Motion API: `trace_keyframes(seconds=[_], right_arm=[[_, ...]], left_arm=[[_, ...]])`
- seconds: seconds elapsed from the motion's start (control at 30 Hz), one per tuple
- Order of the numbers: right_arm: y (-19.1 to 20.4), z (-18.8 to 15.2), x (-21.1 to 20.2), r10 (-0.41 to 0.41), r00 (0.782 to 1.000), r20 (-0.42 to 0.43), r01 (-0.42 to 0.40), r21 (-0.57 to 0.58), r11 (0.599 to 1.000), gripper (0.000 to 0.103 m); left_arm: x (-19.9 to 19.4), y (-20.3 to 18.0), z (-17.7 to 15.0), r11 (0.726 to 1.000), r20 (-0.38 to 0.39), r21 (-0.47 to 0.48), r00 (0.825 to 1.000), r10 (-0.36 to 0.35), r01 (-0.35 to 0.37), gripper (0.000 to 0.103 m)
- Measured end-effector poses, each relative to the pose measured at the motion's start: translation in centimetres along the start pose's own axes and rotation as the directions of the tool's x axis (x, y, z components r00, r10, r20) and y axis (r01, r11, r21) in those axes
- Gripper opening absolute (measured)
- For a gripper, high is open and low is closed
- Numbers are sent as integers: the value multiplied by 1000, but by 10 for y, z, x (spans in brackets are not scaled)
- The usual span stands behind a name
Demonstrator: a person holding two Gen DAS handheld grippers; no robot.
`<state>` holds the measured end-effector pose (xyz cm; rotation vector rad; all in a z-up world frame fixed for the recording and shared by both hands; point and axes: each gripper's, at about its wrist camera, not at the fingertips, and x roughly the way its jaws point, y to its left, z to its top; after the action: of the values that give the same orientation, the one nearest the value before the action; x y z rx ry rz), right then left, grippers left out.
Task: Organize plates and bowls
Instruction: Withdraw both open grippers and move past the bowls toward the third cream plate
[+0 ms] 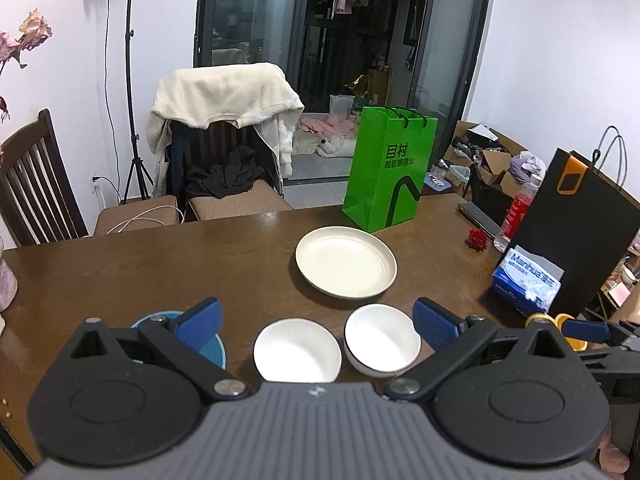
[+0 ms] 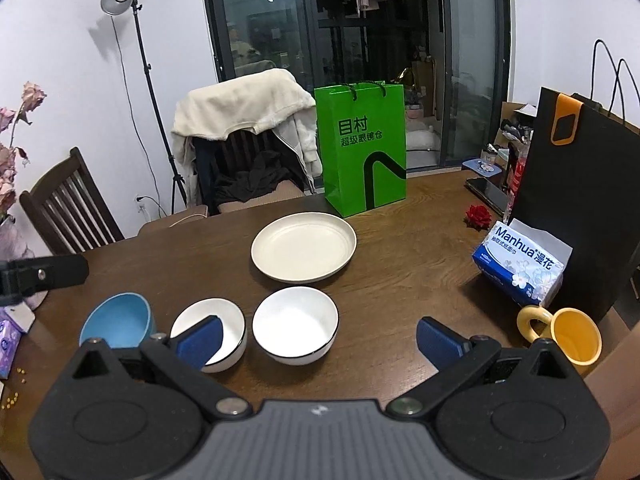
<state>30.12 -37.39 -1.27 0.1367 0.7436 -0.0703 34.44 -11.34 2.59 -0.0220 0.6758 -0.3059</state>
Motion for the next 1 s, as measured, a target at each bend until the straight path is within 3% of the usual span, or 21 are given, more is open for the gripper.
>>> trace_keyframes(seconds=[1.0], right_arm=[[-14, 64, 114, -61, 997, -52, 63, 40, 997, 103]], left_arm=[[127, 8, 69, 1000, -37, -1, 999, -9, 9, 103]])
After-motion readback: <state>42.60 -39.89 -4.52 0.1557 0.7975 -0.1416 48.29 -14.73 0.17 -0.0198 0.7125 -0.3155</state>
